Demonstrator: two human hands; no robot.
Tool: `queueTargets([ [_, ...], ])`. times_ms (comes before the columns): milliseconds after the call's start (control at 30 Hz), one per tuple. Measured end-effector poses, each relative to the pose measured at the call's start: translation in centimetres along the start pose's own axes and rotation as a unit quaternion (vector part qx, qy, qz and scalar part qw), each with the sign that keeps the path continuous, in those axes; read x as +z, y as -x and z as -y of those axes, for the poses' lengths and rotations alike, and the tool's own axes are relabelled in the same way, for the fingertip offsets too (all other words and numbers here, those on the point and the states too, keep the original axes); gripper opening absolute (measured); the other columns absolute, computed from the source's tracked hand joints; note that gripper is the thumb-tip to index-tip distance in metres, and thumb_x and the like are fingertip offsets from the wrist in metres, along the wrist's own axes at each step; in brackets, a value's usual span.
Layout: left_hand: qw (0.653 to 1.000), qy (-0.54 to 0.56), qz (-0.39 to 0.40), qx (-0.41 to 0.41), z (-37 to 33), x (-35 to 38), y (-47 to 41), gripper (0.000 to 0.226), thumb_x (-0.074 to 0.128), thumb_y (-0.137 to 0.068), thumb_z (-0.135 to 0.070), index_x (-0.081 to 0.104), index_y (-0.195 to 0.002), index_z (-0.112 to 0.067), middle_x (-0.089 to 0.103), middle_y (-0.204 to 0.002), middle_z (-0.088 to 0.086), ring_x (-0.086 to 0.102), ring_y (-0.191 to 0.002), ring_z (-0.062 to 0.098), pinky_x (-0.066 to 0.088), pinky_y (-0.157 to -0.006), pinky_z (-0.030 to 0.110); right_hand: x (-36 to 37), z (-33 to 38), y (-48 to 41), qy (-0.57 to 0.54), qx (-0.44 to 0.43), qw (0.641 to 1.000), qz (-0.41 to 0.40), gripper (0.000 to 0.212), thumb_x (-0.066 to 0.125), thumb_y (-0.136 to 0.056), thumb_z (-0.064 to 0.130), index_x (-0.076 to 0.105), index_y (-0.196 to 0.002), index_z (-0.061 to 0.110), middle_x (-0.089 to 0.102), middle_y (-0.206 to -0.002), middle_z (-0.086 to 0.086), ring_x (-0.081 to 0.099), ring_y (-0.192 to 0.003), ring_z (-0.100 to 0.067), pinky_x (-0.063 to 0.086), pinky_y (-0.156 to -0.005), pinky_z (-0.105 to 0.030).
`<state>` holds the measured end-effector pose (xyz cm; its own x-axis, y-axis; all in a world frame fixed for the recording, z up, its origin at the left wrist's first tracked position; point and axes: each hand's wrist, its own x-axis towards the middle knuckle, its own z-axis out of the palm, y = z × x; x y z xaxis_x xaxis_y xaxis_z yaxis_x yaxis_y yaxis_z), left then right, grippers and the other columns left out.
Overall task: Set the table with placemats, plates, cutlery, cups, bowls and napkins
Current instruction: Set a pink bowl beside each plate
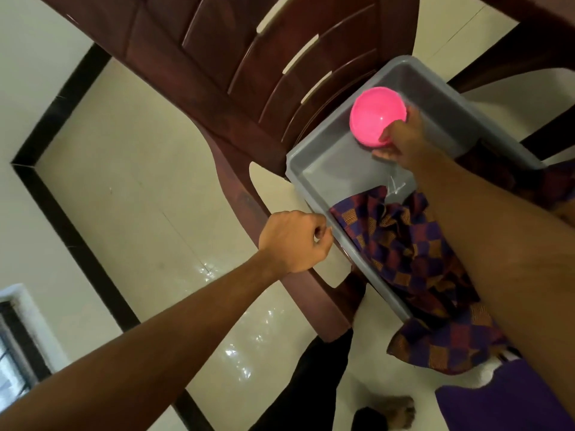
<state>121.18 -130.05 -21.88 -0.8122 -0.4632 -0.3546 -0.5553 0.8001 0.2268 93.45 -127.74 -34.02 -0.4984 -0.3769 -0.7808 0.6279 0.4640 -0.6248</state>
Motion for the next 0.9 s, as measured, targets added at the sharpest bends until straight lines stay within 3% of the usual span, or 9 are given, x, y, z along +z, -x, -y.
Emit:
queueTargets([
  [100, 1.000, 0.000, -0.011, 0.001, 0.2, 0.1, 0.0, 0.034, 0.047, -0.092, -0.042, 0.060, -0.067, -0.023, 0.055, -0.053, -0.010, 0.050, -0.047, 0.011, 0.031, -0.049, 0.017, 1.1, -1.4, -0.1, 0.123, -0.057, 0.991, 0.011, 0.066, 0.044, -0.080, -0.008, 0.045, -0.135, 0.029, 0.044, -0.136, -0.004, 0.048, -0.118, -0.034, 0.060, -0.051, -0.039],
  [167, 1.000, 0.009, -0.012, 0.000, 0.2, 0.2, 0.0, 0.034, 0.046, -0.092, -0.041, 0.060, -0.067, -0.023, 0.057, -0.054, -0.008, 0.052, -0.047, 0.012, 0.041, -0.051, 0.021, 1.7, -2.4, 0.0, 0.221, -0.111, 0.969, 0.027, 0.066, 0.050, -0.077, 0.000, 0.049, -0.137, 0.028, 0.053, -0.128, -0.003, 0.053, -0.120, -0.035, 0.060, -0.079, -0.053],
  [233, 1.000, 0.013, -0.014, -0.001, 0.2, 0.1, 0.0, 0.034, 0.047, -0.092, -0.040, 0.060, -0.067, -0.022, 0.057, -0.053, -0.007, 0.053, -0.047, 0.013, 0.045, -0.053, 0.023, 2.4, -3.1, 0.1, 0.289, -0.144, 0.945, 0.058, 0.066, 0.054, -0.081, 0.006, 0.046, -0.142, 0.028, 0.055, -0.133, -0.007, 0.052, -0.123, -0.036, 0.050, -0.098, -0.052],
  [333, 1.000, 0.023, -0.013, -0.008, 0.1, 0.0, -0.1, 0.032, 0.048, -0.092, -0.039, 0.061, -0.068, -0.022, 0.057, -0.054, -0.008, 0.054, -0.048, 0.012, 0.047, -0.054, 0.023, 3.1, -3.4, 0.4, 0.364, -0.177, 0.909, 0.102, 0.060, 0.062, -0.091, 0.013, 0.042, -0.146, 0.026, 0.052, -0.141, -0.012, 0.049, -0.127, -0.038, 0.044, -0.102, -0.047],
  [433, 0.999, 0.026, -0.015, -0.012, 0.1, 0.0, 0.0, 0.031, 0.047, -0.092, -0.041, 0.062, -0.071, -0.023, 0.058, -0.055, -0.008, 0.055, -0.050, 0.013, 0.047, -0.055, 0.023, 3.2, -3.7, 0.2, 0.381, -0.173, 0.899, 0.127, 0.059, 0.064, -0.094, 0.019, 0.040, -0.148, 0.025, 0.051, -0.143, -0.013, 0.049, -0.128, -0.037, 0.045, -0.101, -0.046],
  [500, 0.999, 0.029, -0.017, -0.009, 0.1, 0.0, 0.0, 0.031, 0.046, -0.091, -0.041, 0.062, -0.071, -0.023, 0.058, -0.055, -0.008, 0.054, -0.049, 0.012, 0.044, -0.054, 0.022, 3.4, -4.3, 0.4, 0.362, -0.147, 0.909, 0.145, 0.057, 0.063, -0.096, 0.019, 0.040, -0.148, 0.025, 0.049, -0.142, -0.012, 0.049, -0.127, -0.036, 0.050, -0.095, -0.046],
  [633, 0.999, 0.033, -0.021, -0.005, 0.1, -0.1, 0.0, 0.030, 0.046, -0.092, -0.041, 0.064, -0.075, -0.023, 0.059, -0.057, -0.009, 0.054, -0.050, 0.011, 0.043, -0.054, 0.023, 4.0, -5.0, 2.8, 0.197, -0.040, 0.963, 0.177, 0.047, 0.059, -0.099, 0.015, 0.044, -0.141, 0.031, 0.048, -0.137, -0.004, 0.050, -0.122, -0.031, 0.061, -0.064, -0.040],
  [800, 0.997, 0.067, -0.036, -0.013, 0.3, -0.5, 0.2, 0.029, 0.049, -0.093, -0.050, 0.059, -0.086, -0.024, 0.059, -0.062, -0.009, 0.058, -0.057, 0.012, 0.052, -0.062, 0.030, 2.8, -6.6, 7.6, 0.000, -0.029, 0.993, 0.112, 0.039, 0.059, -0.099, 0.015, 0.048, -0.134, 0.029, 0.051, -0.134, -0.002, 0.051, -0.126, -0.031, 0.060, -0.065, -0.042],
  [900, 0.995, 0.091, -0.046, -0.006, -0.3, -1.1, 0.5, 0.032, 0.048, -0.094, -0.056, 0.055, -0.103, -0.026, 0.064, -0.084, -0.009, 0.062, -0.068, 0.013, 0.049, -0.069, 0.030, 0.9, -6.7, 11.8, -0.054, -0.047, 0.995, 0.064, 0.035, 0.058, -0.100, 0.014, 0.049, -0.131, 0.027, 0.052, -0.135, -0.006, 0.054, -0.121, -0.029, 0.060, -0.058, -0.038],
])
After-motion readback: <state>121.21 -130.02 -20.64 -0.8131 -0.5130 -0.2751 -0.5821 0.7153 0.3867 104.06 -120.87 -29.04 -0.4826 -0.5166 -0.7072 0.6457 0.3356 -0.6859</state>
